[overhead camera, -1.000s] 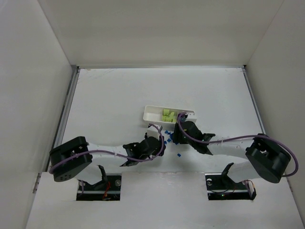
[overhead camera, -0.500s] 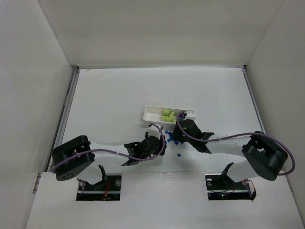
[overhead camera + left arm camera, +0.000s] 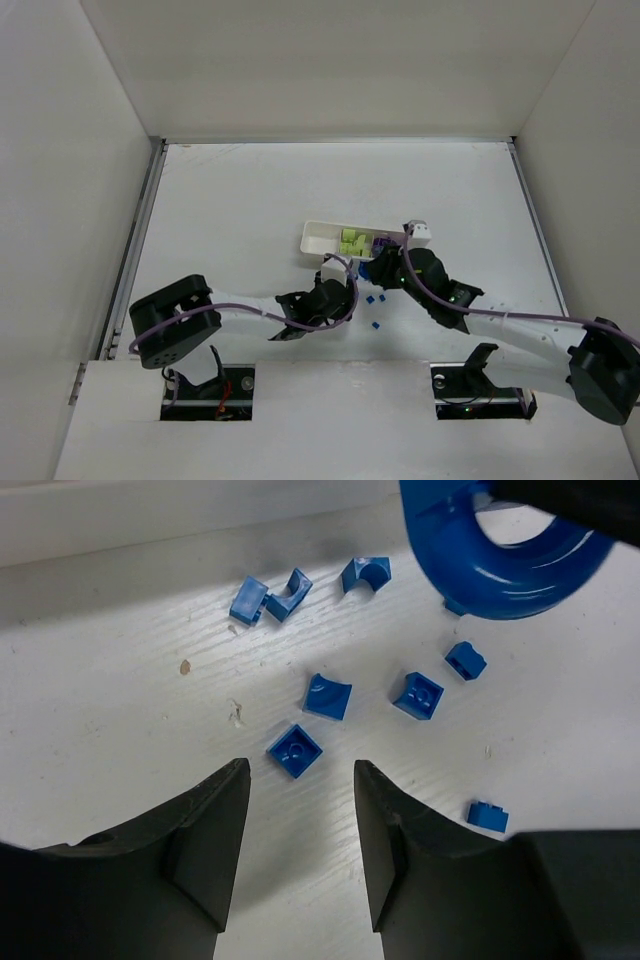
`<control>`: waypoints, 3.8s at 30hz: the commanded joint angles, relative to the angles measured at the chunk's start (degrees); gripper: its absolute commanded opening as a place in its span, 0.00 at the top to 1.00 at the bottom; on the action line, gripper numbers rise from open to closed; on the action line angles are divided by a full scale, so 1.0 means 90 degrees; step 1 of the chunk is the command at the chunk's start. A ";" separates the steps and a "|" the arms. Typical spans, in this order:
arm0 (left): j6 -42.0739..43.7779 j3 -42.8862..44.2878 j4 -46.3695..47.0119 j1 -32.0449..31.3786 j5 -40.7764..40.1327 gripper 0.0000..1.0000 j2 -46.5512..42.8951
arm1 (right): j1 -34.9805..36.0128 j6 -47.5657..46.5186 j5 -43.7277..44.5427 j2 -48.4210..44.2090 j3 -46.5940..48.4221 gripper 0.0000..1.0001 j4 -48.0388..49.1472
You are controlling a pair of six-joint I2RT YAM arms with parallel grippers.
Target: Sort the legos into containers by color
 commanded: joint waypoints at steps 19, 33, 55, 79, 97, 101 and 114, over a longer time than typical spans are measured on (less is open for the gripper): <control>0.0688 0.0774 -0.0453 -0.0262 -0.0999 0.77 0.0658 | -0.0335 -0.0287 -0.0223 -0.0375 0.0098 0.67 0.0033; 0.0532 -0.0064 -0.0443 0.0098 -0.1323 0.82 -0.1185 | -0.0140 -0.0560 -0.0379 0.1019 0.1395 0.67 0.0403; -0.0142 -0.0720 -0.1108 0.2306 0.0074 0.82 -0.3532 | 0.0045 -0.1205 -0.0165 0.4001 0.4063 0.38 0.0170; 0.0638 0.1428 -0.0619 0.2443 0.0123 0.79 -0.0427 | 0.0202 -0.0316 0.0411 -0.0071 0.0020 0.69 0.0258; 0.0795 0.1927 -0.0687 0.2678 -0.0111 0.54 0.0414 | 0.0651 -0.0140 0.0538 -0.0931 -0.0595 0.61 0.0082; 0.0795 0.1878 -0.0775 0.2580 -0.0189 0.49 -0.0015 | 0.0651 -0.0130 0.0548 -0.0824 -0.0586 0.60 0.0082; 0.0503 0.0873 -0.0921 0.1751 -0.0229 0.48 -0.2017 | 0.0680 0.0591 0.1222 -0.0814 -0.0586 0.74 -0.1011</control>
